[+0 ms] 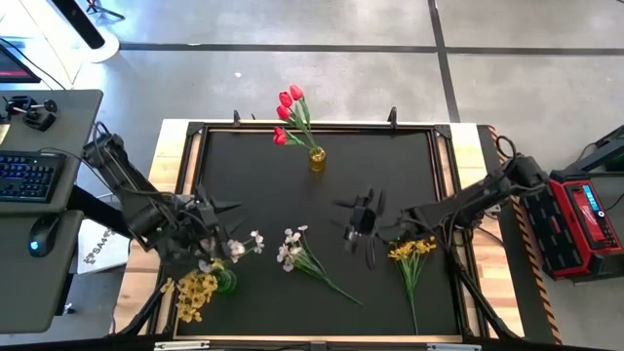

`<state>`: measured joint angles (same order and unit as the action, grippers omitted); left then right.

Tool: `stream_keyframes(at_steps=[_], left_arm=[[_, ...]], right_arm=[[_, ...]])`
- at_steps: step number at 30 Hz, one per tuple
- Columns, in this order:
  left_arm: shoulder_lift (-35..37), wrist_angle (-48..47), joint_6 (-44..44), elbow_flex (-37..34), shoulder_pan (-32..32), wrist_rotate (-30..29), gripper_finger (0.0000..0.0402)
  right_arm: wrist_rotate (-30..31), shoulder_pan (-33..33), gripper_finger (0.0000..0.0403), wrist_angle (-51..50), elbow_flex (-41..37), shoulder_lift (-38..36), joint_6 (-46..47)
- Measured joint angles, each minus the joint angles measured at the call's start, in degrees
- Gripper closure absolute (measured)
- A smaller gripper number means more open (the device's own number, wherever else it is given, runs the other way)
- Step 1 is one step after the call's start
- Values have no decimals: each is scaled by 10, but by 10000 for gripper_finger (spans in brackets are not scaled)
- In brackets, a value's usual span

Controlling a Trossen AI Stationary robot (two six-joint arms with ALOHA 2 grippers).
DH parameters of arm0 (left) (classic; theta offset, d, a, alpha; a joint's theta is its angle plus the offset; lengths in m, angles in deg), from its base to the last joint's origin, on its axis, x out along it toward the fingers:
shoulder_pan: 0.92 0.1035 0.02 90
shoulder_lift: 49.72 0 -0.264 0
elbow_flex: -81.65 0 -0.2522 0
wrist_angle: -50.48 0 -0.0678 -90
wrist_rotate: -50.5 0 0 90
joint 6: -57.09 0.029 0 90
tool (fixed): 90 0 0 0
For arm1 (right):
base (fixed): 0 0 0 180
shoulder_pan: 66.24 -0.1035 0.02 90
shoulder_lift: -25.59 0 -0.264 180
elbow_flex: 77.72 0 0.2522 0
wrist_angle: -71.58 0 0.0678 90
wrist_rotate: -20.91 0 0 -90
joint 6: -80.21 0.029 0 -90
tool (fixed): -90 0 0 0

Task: Sort flowers into vase by color
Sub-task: Put the white flowers into the green vase

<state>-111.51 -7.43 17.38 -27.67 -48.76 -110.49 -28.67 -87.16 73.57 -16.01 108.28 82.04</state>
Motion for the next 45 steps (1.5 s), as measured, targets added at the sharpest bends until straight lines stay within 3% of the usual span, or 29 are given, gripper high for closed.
stream_keyframes(at_steps=[4,13,16,18,20,27,31,36,45], left_arm=[[35,136,150,0,0,36,232],[116,475,477,0,-18,230,232],[129,588,553,1,-36,326,232],[131,620,586,1,-50,353,232],[130,621,606,1,-64,321,232],[77,589,675,1,-108,-51,232],[40,601,709,1,-124,-171,232],[0,613,702,1,-146,-189,232],[-59,644,678,1,-175,-190,232]], right_arm=[[0,-6,183,2,0,2,35],[-95,-3,183,-2,0,31,122],[-125,-6,183,-2,0,64,170],[-146,-6,183,-14,7,91,200],[-167,-6,183,-39,28,121,228],[-260,-18,183,-240,172,240,280],[-275,-25,183,-356,256,303,294],[-310,-30,183,-408,317,352,299],[-316,-39,192,-436,328,362,329]])
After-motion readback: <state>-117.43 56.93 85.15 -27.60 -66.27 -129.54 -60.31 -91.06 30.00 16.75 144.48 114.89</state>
